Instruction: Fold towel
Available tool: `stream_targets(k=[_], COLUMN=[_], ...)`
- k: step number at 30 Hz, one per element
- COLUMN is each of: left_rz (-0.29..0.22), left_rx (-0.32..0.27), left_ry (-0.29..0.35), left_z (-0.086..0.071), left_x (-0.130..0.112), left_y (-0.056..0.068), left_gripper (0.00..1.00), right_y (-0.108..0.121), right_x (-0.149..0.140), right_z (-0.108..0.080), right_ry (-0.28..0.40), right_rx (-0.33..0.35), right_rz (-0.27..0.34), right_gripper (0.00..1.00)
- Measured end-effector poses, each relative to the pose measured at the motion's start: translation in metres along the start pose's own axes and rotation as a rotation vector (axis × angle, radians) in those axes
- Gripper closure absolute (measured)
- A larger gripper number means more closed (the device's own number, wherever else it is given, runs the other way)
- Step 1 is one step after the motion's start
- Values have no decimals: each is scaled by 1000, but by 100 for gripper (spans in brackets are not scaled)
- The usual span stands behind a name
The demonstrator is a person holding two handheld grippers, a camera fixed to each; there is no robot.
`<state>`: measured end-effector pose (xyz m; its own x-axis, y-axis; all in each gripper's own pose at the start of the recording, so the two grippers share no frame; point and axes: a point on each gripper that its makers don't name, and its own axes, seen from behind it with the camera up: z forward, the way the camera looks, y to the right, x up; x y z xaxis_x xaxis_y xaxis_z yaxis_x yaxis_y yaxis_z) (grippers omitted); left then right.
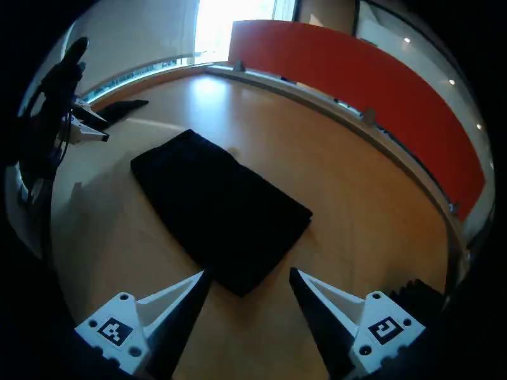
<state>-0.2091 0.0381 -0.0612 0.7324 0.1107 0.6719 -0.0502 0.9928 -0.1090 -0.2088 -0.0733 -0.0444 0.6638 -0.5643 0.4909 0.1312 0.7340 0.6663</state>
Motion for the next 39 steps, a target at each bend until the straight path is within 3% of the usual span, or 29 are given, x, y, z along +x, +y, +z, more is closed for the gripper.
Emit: stream_targets(k=[12, 15, 19, 29, 39], left_rz=[-48, -47, -49, -49, -44], left_rx=[32, 35, 36, 38, 39], left_ry=[-5, -8, -10, -15, -22], left_z=[-23, -26, -29, -31, -33], left_x=[-19, -23, -26, -31, -34], left_y=[-17, -19, -19, -21, -24], left_gripper=[23, 23, 23, 23, 23], right_y=[-6, -6, -8, -11, -9], right_x=[-14, -18, -21, -26, -21], right_z=[4, 5, 7, 10, 7], right_ry=[-50, -61, -75, -92, -86], right_rx=[53, 57, 64, 72, 63], right_rz=[-26, -30, -34, -32, -30], right_gripper=[49, 57, 59, 92, 97])
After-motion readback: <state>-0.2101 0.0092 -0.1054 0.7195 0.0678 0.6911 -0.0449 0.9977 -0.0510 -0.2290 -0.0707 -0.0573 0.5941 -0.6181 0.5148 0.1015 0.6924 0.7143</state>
